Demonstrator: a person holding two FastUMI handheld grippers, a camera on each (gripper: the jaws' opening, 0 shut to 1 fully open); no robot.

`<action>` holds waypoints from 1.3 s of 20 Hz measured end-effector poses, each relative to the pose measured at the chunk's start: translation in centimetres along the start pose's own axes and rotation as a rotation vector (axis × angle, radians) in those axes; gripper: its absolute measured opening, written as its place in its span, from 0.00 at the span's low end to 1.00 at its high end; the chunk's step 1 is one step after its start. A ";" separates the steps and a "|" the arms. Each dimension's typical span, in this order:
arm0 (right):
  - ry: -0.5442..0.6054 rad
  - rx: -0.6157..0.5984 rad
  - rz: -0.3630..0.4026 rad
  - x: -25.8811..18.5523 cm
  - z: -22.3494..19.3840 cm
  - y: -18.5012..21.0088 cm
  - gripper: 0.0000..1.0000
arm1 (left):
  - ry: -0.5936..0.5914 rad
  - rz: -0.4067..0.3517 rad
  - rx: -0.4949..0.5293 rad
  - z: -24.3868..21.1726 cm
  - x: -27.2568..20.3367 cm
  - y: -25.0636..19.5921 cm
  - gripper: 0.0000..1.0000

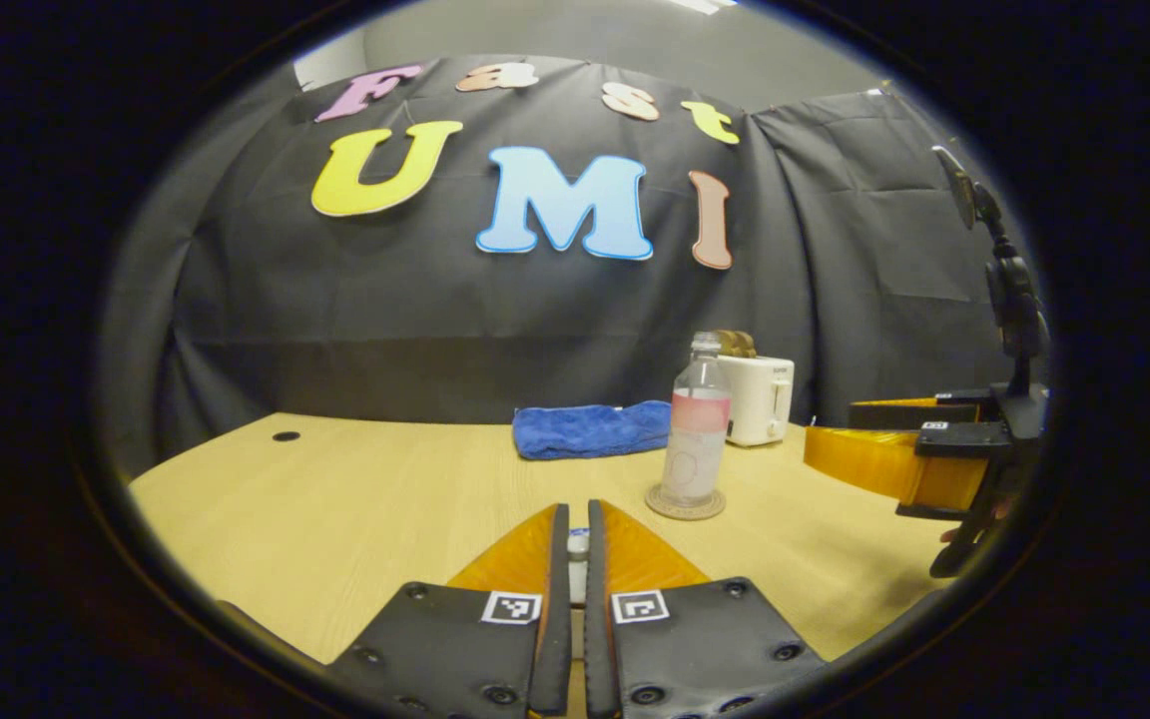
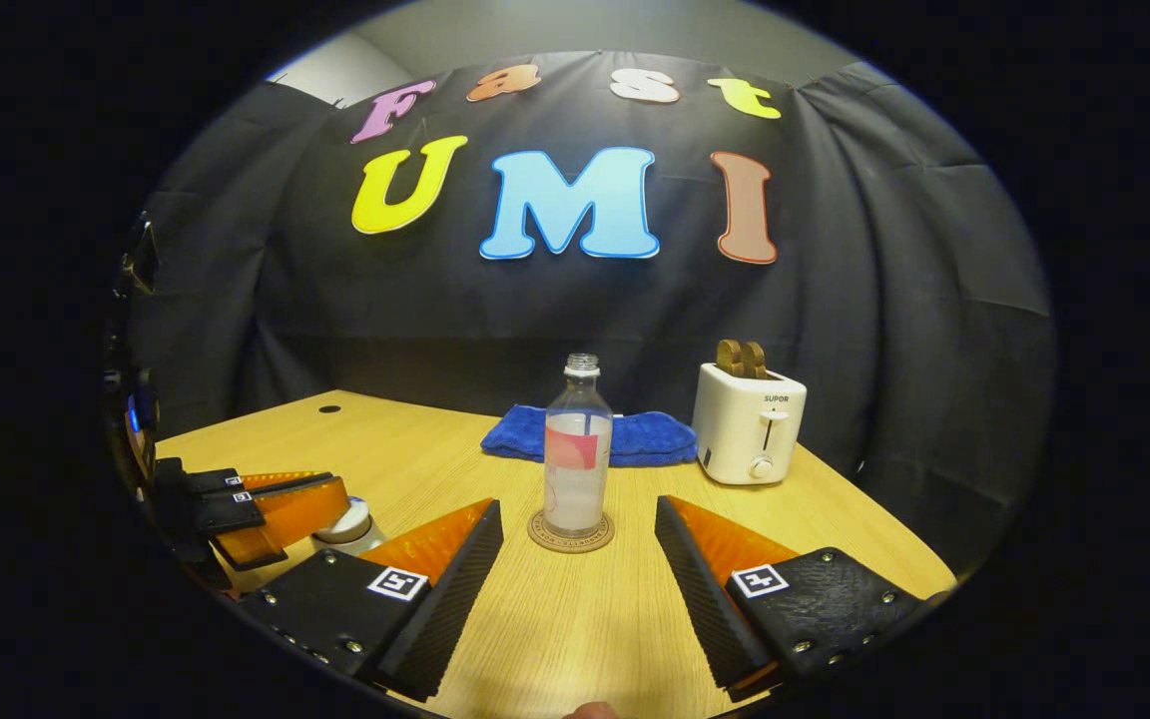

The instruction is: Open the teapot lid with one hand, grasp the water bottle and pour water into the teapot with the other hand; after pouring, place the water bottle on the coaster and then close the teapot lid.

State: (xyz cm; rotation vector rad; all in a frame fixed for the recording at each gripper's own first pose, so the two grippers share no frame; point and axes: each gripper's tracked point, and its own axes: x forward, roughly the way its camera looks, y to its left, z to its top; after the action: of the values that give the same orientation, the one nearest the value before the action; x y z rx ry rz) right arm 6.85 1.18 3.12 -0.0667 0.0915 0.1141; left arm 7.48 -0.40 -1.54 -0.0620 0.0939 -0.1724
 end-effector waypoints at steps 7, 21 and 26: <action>0.029 0.024 -0.005 -0.6 -1.9 0.1 0.95 | -0.005 0.004 -0.009 -0.2 0.2 0.1 0.13; -0.028 0.011 -0.075 -1.7 -3.6 -0.8 0.95 | -0.046 0.039 -0.033 0.5 -1.3 -0.2 0.63; -0.077 0.005 -0.062 -2.1 -3.7 -0.3 0.95 | -0.050 0.092 -0.033 0.2 -2.6 0.6 0.80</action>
State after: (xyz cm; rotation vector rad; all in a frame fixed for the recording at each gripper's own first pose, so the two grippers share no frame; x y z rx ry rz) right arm 4.45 0.35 -0.32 -0.0597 0.0124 0.0539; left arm 5.08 0.60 -1.17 -0.0945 0.0501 -0.0777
